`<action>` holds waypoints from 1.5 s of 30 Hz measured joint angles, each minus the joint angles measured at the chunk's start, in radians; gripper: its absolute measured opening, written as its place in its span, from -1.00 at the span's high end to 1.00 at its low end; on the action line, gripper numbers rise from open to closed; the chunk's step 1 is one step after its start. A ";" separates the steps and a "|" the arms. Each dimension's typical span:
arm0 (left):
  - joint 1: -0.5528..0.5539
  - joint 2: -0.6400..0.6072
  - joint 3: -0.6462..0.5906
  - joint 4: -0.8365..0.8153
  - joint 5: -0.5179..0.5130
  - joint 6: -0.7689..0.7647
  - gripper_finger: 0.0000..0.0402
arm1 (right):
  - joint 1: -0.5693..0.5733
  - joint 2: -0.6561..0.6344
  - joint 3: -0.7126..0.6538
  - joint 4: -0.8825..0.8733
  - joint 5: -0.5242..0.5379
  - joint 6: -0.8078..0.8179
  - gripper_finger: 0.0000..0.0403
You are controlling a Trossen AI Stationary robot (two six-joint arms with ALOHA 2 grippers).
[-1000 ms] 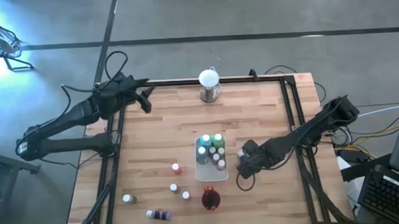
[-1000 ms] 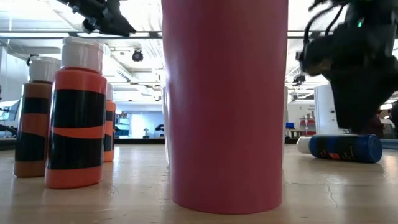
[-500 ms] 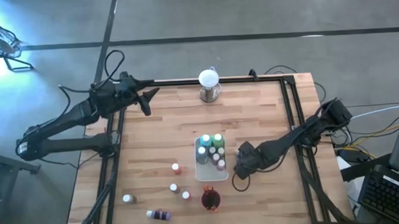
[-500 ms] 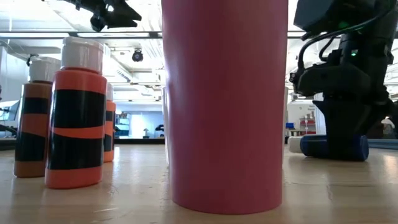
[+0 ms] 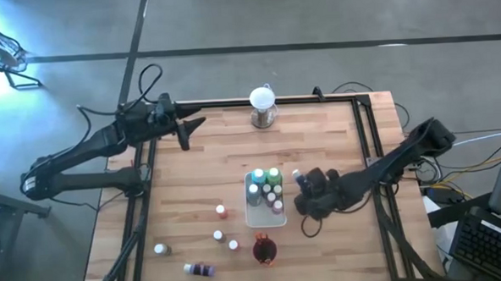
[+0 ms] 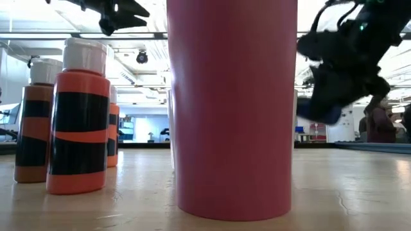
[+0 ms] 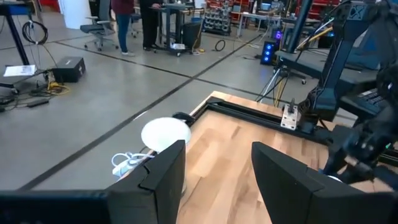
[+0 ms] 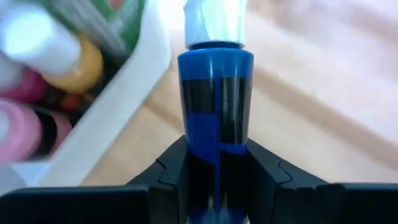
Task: Pick & Place Paint Supplies
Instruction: Put the blue paint bottle into the white bin
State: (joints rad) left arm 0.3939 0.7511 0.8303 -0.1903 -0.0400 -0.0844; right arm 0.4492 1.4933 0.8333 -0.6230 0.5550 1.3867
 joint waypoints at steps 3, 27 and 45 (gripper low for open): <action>0.000 0.014 0.000 0.024 0.001 -0.004 0.05 | 0.021 -0.077 0.008 -0.011 0.102 -0.015 0.53; -0.146 0.454 0.000 0.856 0.487 -0.134 0.05 | 0.075 -0.284 0.011 1.065 0.452 -1.369 0.55; -0.269 0.753 0.199 1.045 0.603 -0.150 0.05 | 0.076 -0.217 0.011 1.192 0.385 -1.495 0.56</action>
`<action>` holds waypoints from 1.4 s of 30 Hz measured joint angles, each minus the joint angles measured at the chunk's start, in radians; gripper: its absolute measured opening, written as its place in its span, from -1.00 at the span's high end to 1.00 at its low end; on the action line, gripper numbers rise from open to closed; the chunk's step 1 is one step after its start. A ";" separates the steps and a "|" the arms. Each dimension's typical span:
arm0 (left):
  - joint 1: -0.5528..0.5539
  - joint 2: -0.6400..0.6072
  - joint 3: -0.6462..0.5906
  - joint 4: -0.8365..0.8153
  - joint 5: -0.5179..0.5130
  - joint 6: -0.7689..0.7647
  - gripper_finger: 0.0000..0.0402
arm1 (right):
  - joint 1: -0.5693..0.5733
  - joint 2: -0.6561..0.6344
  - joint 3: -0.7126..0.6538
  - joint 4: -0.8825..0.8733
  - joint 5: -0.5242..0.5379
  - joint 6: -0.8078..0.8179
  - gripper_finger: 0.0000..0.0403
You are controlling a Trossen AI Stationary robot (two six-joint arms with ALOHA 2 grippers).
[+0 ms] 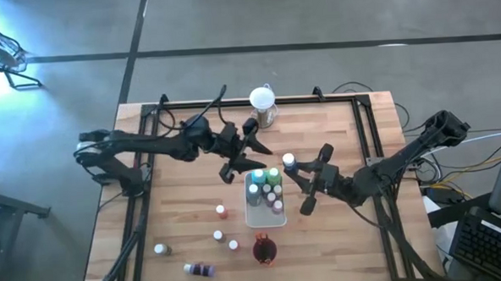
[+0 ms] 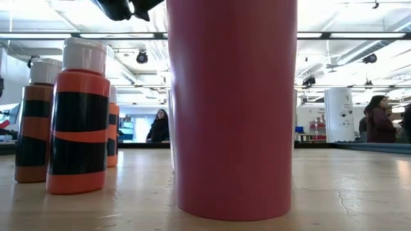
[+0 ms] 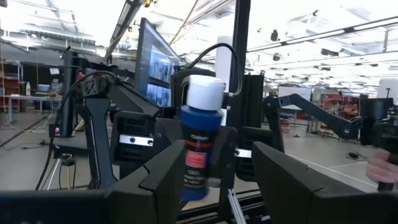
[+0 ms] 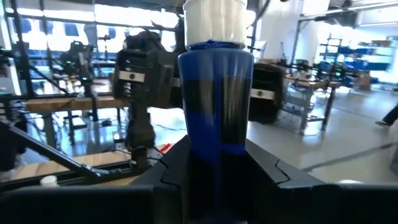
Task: Pick & Place Paint Supplies
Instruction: Put the blue paint bottle into the white bin
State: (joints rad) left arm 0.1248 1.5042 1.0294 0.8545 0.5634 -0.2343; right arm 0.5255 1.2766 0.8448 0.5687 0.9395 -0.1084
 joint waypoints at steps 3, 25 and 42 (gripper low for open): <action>-0.001 0.021 0.016 0.000 -0.001 0.005 0.05 | 0.000 0.000 0.000 0.014 -0.024 -0.004 0.56; -0.059 0.067 0.072 0.002 0.017 0.120 0.05 | -0.010 0.000 0.000 0.033 -0.110 -0.004 0.61; -0.062 0.067 0.085 -0.035 -0.024 0.127 0.05 | -0.009 0.001 0.000 0.044 -0.166 -0.008 0.62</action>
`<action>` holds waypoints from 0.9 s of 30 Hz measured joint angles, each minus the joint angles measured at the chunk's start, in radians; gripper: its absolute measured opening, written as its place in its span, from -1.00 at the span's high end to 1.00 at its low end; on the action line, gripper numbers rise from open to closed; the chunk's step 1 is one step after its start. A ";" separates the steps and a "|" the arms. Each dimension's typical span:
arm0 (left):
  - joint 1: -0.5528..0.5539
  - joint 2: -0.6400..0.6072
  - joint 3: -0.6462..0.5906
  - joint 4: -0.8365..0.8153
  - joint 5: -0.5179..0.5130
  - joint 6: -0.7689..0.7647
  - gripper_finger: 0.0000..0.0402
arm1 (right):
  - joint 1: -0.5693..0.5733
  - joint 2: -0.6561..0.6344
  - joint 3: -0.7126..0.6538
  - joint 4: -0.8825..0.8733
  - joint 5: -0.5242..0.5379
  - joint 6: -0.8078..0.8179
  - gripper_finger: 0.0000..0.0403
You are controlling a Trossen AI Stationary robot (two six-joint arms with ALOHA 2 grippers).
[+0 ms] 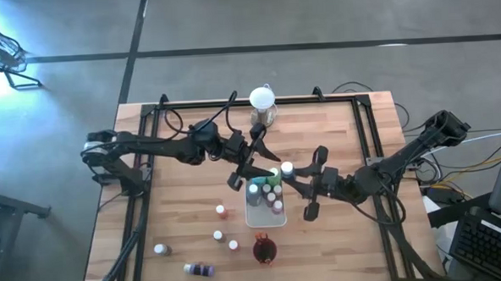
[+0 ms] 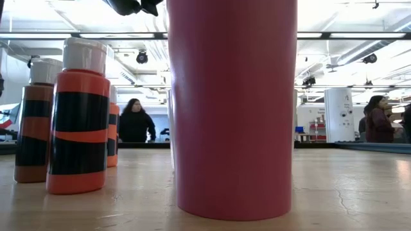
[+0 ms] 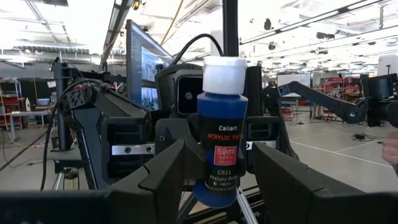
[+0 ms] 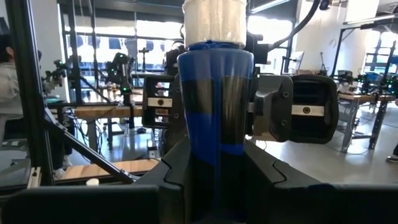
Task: Pick & Place Paint Supplies
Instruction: Put the blue paint bottle into the white bin
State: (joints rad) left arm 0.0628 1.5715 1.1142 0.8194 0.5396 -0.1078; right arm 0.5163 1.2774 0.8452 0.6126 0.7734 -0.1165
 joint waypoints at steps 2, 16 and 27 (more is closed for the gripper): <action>0.000 0.000 0.003 0.001 0.000 -0.004 0.05 | 0.000 0.000 0.000 0.000 0.000 0.000 0.63; -0.002 0.000 0.004 -0.011 0.006 -0.009 0.05 | 0.000 0.000 0.000 0.004 0.003 -0.011 0.62; -0.011 0.000 0.004 -0.015 0.023 -0.016 0.05 | 0.000 0.000 0.000 0.006 0.003 -0.014 0.62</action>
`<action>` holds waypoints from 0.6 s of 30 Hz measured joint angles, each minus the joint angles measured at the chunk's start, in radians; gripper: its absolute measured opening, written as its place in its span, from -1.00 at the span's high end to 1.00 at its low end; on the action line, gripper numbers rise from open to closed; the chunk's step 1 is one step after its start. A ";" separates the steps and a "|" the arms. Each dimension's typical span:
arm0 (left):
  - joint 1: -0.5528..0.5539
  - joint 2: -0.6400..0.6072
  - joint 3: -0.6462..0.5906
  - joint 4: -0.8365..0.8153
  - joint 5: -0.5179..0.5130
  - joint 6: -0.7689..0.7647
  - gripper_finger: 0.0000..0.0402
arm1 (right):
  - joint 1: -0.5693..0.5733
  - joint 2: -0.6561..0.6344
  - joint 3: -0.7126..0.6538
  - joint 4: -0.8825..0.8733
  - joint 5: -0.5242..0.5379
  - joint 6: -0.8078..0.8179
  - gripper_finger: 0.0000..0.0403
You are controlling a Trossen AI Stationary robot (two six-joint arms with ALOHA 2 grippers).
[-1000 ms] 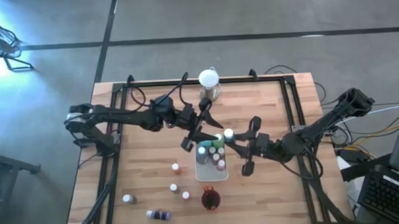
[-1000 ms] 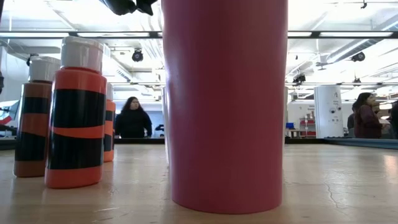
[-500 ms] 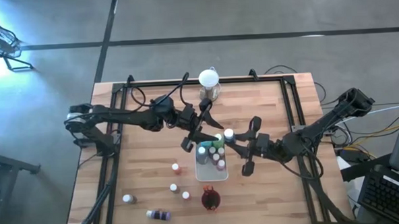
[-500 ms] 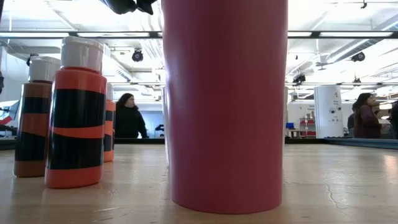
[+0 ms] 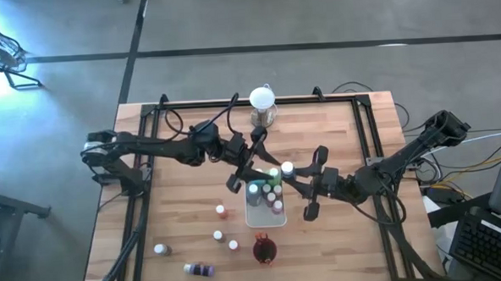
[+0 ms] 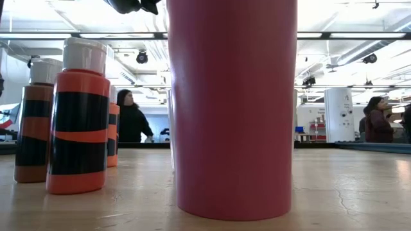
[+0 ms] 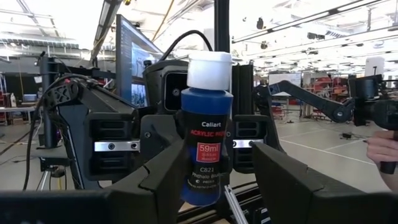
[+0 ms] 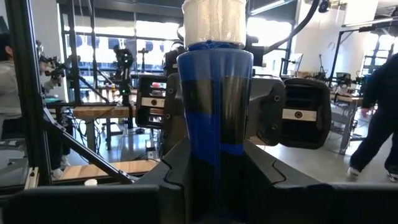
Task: Pick & Place Paint Supplies
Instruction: Put the blue paint bottle into the white bin
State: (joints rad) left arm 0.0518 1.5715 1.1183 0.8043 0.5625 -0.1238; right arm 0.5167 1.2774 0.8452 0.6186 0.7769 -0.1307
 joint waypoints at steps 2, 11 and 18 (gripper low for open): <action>-0.002 0.000 0.000 0.000 0.000 0.000 0.05 | 0.000 0.000 0.000 0.000 0.000 0.000 0.62; -0.006 0.000 0.002 -0.005 0.000 0.000 0.05 | 0.000 0.000 0.000 0.001 0.000 0.004 0.60; -0.006 0.000 0.002 -0.004 -0.004 0.001 0.05 | 0.000 0.000 0.000 0.001 0.000 0.008 0.57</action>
State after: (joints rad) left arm 0.0456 1.5715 1.1206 0.8001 0.5589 -0.1225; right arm 0.5163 1.2774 0.8452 0.6193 0.7769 -0.1230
